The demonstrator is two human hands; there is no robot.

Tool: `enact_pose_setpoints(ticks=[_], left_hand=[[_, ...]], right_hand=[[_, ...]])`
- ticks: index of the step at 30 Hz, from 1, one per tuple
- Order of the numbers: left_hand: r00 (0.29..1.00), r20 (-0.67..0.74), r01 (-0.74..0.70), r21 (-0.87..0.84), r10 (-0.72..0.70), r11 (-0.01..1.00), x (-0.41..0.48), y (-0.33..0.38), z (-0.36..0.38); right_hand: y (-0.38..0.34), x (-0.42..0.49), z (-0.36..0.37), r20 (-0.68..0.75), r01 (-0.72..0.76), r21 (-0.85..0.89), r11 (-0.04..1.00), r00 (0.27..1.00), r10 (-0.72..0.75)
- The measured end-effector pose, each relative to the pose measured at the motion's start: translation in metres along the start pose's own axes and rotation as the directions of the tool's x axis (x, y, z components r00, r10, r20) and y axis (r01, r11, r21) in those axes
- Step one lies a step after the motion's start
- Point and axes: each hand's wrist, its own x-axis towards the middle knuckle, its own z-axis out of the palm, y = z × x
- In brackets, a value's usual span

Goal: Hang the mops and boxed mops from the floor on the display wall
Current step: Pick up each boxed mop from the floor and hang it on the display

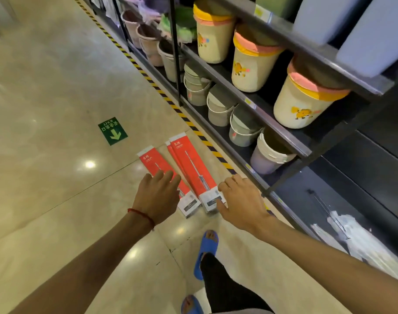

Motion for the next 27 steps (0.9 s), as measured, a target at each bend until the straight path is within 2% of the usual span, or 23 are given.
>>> enact_pose_setpoints(ticks=[8,11,14,17,21,27], left_hand=[[1.0,-0.008,0.021,-0.028,-0.021,0.999,0.098,-0.054,0.027],[0.999,-0.022,0.041,-0.098,-0.044,0.994,0.129,-0.078,0.039],[0.998,-0.006,0.054,-0.14,-0.056,0.989,0.162,-0.105,0.057],[0.999,0.033,0.035,-0.19,-0.029,0.981,0.196,-0.135,0.088],[0.997,0.082,0.009,-0.273,0.014,0.962,0.238,-0.167,0.133],[0.988,0.115,-0.063,-0.281,0.099,0.958,0.282,-0.181,0.203]], right_hand=[[0.032,0.133,0.022,0.018,0.091,-0.075,0.993,0.996,-0.09],[0.041,0.179,0.035,0.073,0.055,-0.073,0.996,0.996,-0.05],[0.043,0.223,0.054,0.007,0.053,-0.037,0.998,0.999,-0.053],[0.044,0.261,0.084,0.019,0.066,-0.031,0.997,0.998,-0.065],[0.038,0.315,0.128,0.068,-0.025,0.021,0.999,0.997,0.023],[0.043,0.365,0.201,0.146,-0.004,-0.005,1.0,0.989,0.005]])
